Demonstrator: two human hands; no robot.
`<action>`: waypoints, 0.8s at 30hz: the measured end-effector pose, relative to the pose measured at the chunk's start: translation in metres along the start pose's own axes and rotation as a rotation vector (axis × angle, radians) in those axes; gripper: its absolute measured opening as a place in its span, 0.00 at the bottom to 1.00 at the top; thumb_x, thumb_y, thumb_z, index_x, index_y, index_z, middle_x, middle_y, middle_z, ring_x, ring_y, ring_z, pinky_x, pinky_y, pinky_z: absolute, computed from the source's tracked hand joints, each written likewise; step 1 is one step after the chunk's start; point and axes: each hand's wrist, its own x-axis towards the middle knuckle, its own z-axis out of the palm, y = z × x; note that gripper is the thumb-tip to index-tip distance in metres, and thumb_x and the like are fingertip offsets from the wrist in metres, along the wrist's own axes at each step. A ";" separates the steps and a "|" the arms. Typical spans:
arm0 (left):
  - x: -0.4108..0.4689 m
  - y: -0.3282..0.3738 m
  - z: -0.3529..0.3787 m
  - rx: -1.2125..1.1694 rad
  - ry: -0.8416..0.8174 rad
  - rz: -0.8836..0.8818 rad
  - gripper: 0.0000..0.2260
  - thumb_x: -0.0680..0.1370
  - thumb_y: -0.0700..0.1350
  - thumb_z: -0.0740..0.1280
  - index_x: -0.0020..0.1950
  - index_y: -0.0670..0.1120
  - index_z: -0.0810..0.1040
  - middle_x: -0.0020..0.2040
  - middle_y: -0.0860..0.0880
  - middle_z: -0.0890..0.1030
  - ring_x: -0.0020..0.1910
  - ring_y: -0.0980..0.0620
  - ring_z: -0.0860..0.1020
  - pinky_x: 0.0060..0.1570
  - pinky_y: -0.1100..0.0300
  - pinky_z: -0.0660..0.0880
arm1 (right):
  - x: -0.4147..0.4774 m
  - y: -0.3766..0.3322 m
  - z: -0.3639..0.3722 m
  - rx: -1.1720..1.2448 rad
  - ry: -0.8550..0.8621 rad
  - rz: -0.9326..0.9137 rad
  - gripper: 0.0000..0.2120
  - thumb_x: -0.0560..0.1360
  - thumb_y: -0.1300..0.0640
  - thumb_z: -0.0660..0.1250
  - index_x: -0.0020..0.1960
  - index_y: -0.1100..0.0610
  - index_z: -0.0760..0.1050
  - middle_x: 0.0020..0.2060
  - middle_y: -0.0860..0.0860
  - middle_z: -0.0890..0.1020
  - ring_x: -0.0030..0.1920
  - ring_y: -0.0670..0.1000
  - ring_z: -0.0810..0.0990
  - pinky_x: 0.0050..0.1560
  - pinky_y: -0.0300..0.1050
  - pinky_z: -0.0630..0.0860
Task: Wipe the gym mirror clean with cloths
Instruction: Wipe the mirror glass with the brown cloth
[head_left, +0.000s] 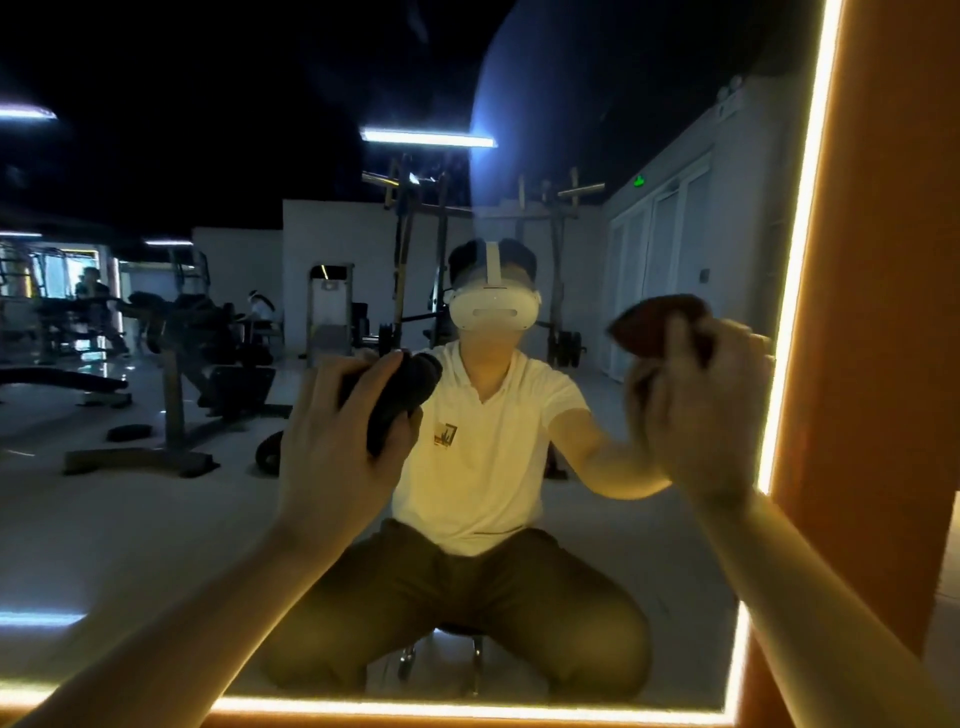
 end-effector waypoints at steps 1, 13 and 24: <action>0.000 0.000 0.002 0.007 -0.008 0.009 0.22 0.79 0.49 0.66 0.71 0.42 0.72 0.62 0.42 0.70 0.56 0.42 0.73 0.51 0.53 0.73 | 0.004 0.006 -0.006 -0.006 0.038 0.124 0.12 0.82 0.55 0.60 0.59 0.59 0.78 0.50 0.60 0.80 0.52 0.64 0.77 0.53 0.60 0.73; 0.070 0.003 -0.018 -0.150 0.029 -0.210 0.20 0.83 0.45 0.63 0.74 0.43 0.70 0.67 0.39 0.70 0.61 0.44 0.74 0.60 0.55 0.70 | -0.031 -0.169 0.051 0.043 -0.079 -0.501 0.20 0.84 0.57 0.52 0.71 0.58 0.74 0.61 0.59 0.75 0.60 0.60 0.73 0.60 0.58 0.74; 0.050 -0.013 0.013 0.206 -0.086 0.245 0.24 0.81 0.51 0.62 0.76 0.45 0.66 0.65 0.38 0.68 0.60 0.36 0.69 0.58 0.39 0.73 | 0.027 -0.026 0.009 0.244 0.150 0.317 0.16 0.86 0.53 0.58 0.64 0.63 0.75 0.58 0.57 0.78 0.58 0.58 0.78 0.54 0.32 0.69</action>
